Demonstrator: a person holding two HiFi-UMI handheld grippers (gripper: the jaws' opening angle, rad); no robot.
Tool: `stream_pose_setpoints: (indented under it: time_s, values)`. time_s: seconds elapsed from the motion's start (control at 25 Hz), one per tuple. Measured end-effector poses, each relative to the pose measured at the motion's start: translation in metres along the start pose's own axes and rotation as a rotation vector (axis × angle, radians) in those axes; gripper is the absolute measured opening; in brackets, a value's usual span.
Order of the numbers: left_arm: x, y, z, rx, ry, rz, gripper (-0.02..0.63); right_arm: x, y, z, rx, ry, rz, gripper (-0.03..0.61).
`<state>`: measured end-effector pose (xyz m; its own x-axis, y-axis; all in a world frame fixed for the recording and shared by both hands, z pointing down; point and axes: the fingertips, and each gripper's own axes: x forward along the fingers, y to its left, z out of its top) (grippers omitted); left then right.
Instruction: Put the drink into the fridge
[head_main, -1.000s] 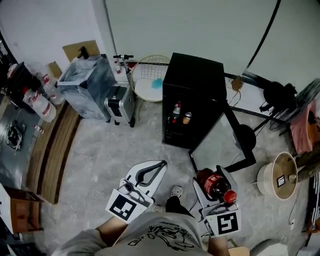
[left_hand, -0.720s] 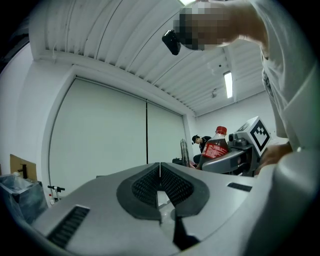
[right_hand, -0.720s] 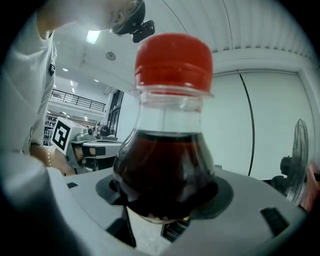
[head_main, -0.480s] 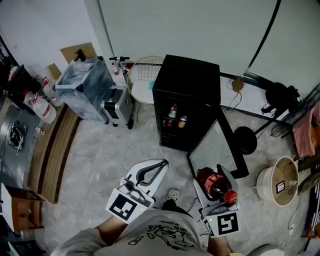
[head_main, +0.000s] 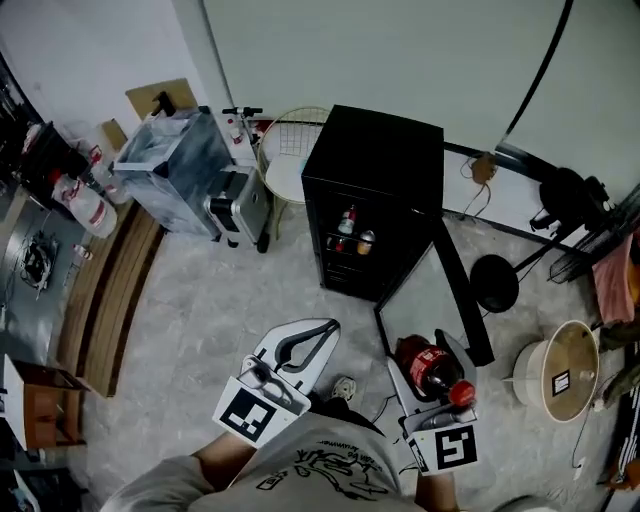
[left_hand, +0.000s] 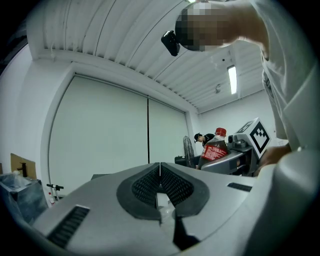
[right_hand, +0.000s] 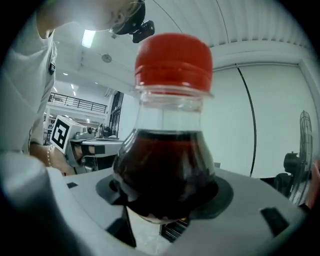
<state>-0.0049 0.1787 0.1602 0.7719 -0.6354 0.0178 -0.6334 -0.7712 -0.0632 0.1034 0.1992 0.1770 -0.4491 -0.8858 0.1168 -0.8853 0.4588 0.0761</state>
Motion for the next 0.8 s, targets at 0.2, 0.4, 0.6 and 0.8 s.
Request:
stream_pose_setpoints:
  time_s: [0.2,0.4,0.6,0.8]
  values:
    - [-0.001,0.008,-0.003,-0.014,0.011,0.019,0.021,0.007,0.002,0.001,0.002,0.002,0.01,0.313]
    - [0.005,0.02,0.0,-0.007,0.005,0.013,0.021,0.018,0.001,0.004,-0.003,0.008,0.011,0.313]
    - [0.012,0.036,0.0,0.0,-0.001,-0.004,0.021,0.039,0.0,0.004,-0.007,0.014,0.009,0.313]
    - [0.017,0.061,0.0,0.0,-0.002,-0.022,0.021,0.069,0.003,0.01,-0.017,0.016,0.01,0.313]
